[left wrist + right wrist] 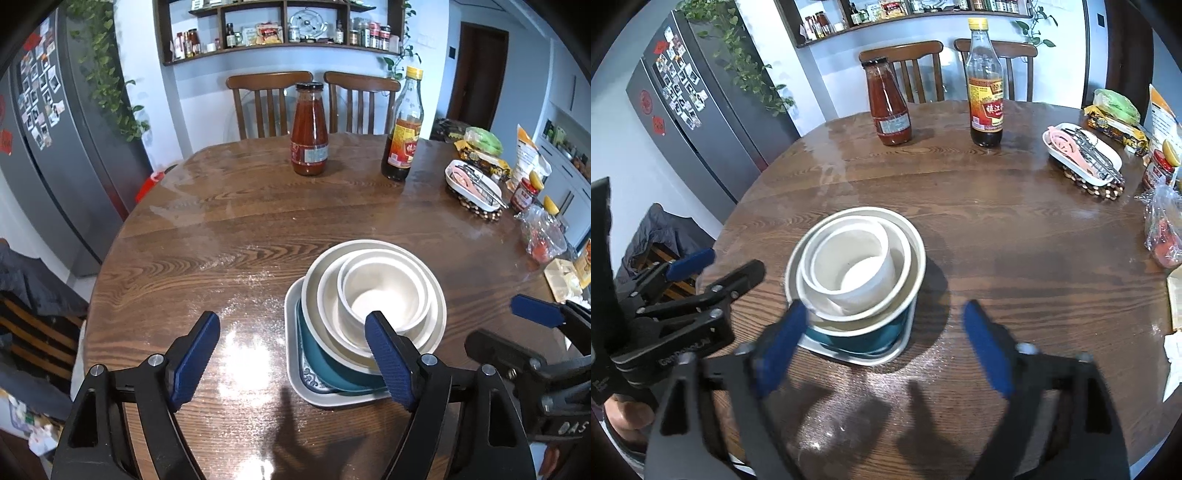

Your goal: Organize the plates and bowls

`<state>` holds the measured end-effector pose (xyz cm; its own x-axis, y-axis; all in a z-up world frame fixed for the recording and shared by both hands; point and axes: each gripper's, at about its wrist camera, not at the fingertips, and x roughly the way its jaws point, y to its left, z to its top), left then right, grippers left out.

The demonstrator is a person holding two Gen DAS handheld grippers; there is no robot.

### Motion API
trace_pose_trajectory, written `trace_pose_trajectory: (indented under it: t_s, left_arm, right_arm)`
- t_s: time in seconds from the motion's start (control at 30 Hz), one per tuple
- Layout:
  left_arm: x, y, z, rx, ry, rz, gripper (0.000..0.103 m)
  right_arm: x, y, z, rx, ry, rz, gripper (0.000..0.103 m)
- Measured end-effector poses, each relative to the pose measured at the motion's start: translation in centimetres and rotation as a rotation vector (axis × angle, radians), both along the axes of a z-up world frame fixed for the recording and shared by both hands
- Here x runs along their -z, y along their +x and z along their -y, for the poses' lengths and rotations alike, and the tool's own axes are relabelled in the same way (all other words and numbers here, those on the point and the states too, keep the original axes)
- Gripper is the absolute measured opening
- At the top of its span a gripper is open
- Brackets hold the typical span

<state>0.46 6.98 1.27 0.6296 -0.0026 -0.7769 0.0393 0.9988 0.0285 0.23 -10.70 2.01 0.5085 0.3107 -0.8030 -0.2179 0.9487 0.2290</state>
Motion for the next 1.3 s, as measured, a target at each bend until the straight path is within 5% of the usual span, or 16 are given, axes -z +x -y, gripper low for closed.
trace_pose_trajectory:
  t_s: [0.3, 0.6, 0.73, 1.3]
  left_arm:
    - [0.12, -0.09, 0.07, -0.003, 0.011, -0.009, 0.091]
    - [0.55, 0.36, -0.03, 0.011, -0.014, -0.073, 0.093]
    - [0.63, 0.15, 0.35, -0.002, 0.038, -0.059, 0.093]
    - [1.02, 0.41, 0.31, -0.001, 0.039, -0.082, 0.093]
  right_arm:
    - [0.06, -0.2, 0.06, 0.01, -0.022, 0.0, 0.103]
    - [0.58, -0.25, 0.14, 0.02, -0.057, -0.019, 0.103]
    - [0.46, -0.38, 0.09, 0.021, -0.07, -0.015, 0.103]
    - [0.38, -0.24, -0.49, 0.01, -0.096, -0.017, 0.103]
